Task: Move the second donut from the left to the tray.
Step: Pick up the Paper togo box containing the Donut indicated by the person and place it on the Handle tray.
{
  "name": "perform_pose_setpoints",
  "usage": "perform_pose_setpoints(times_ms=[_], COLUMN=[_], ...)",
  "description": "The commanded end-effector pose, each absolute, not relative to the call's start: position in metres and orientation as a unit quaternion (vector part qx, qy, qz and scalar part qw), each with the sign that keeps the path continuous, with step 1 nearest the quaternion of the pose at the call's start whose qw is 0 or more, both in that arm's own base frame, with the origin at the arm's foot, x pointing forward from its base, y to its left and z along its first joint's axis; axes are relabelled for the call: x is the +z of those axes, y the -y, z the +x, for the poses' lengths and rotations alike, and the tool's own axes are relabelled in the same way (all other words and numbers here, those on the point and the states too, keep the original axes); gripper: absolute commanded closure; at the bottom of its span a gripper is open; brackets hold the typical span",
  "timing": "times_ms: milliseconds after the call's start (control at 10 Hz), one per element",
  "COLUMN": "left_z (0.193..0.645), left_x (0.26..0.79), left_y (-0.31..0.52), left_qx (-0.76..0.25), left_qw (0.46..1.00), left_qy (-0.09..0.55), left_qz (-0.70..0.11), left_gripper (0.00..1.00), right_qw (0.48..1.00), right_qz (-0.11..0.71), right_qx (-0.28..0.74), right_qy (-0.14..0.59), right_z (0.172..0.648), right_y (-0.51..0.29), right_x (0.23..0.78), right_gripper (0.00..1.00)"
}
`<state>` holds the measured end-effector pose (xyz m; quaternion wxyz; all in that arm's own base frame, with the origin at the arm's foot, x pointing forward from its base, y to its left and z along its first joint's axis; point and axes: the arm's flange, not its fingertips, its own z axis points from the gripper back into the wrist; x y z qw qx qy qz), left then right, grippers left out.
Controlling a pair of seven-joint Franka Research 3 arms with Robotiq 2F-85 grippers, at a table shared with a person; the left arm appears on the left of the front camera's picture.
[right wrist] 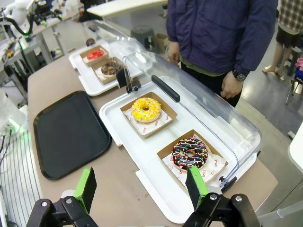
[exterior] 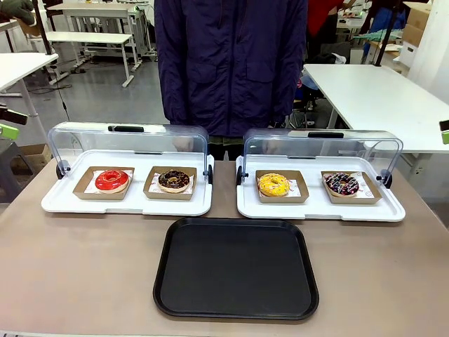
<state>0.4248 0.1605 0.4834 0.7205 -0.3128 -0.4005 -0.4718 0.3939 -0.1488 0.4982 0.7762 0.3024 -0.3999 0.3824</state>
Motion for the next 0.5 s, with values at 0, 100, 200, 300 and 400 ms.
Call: perform_pose_setpoints(times_ms=[0,100,200,300,400], left_z=[0.4241,0.4241,0.4241,0.4241,0.4241], left_x=[0.4843,0.4843,0.4843,0.4843,0.4843], left_y=[-0.1607,-0.1607,-0.1607,-0.1607,-0.1607], left_qx=[-0.475,-0.475,-0.475,-0.475,-0.475], left_qw=[0.717,0.717,0.717,0.717,0.717], left_qy=[0.401,0.401,0.401,0.401,0.401], left_qz=[-0.316,-0.316,-0.316,-0.316,-0.316], left_gripper=[0.0,0.0,0.0,0.0,0.0], right_qw=[0.77,0.77,0.77,0.77,0.77], right_qz=[0.303,0.303,0.303,0.303,0.303], right_qx=[0.384,0.384,0.384,0.384,0.384], right_qy=[0.41,0.41,0.41,0.41,0.41], right_z=[0.3965,0.3965,0.3965,0.3965,0.3965], right_y=[0.148,0.148,0.148,0.148,0.148], right_x=[0.5,0.5,0.5,0.5,0.5], right_gripper=[0.0,0.0,0.0,0.0,0.0])
